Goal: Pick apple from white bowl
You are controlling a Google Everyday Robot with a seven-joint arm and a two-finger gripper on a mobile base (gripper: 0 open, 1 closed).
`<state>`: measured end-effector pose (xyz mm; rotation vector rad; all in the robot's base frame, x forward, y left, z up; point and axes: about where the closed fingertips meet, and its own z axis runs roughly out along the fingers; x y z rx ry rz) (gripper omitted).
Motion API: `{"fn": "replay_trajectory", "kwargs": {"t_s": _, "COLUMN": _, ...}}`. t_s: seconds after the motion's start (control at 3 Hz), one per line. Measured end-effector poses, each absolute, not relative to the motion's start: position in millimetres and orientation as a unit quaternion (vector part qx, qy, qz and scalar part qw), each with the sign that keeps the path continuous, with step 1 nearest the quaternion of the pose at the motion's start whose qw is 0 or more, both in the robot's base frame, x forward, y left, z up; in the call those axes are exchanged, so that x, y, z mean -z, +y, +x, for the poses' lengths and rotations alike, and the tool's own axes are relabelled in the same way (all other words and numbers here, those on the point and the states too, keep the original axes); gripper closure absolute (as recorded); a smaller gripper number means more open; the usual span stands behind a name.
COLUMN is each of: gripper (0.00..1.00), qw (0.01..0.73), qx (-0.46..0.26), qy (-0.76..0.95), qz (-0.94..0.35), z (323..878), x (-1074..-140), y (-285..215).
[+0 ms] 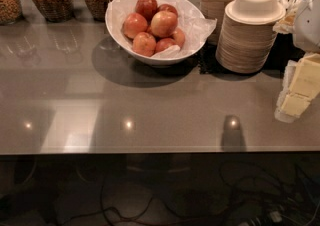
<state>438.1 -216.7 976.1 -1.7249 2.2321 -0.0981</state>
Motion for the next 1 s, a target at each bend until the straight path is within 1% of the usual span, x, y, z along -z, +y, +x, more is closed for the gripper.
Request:
{"fn": "replay_trajectory", "kwargs": {"t_s": 0.33, "gripper": 0.0, "qw": 0.159, "qx": 0.034, "qy": 0.781, "qz": -0.603, "z": 438.2, "x": -976.1, "y": -216.7}}
{"fn": "replay_trajectory", "kwargs": {"t_s": 0.67, "gripper": 0.0, "qw": 0.187, "qx": 0.031, "qy": 0.782, "qz": -0.594, "z": 447.3, "x": -968.8, "y": -212.2}}
{"fn": "replay_trajectory", "kwargs": {"t_s": 1.0, "gripper": 0.0, "qw": 0.244, "qx": 0.022, "qy": 0.774, "qz": -0.584, "z": 474.7, "x": -951.4, "y": -199.5}}
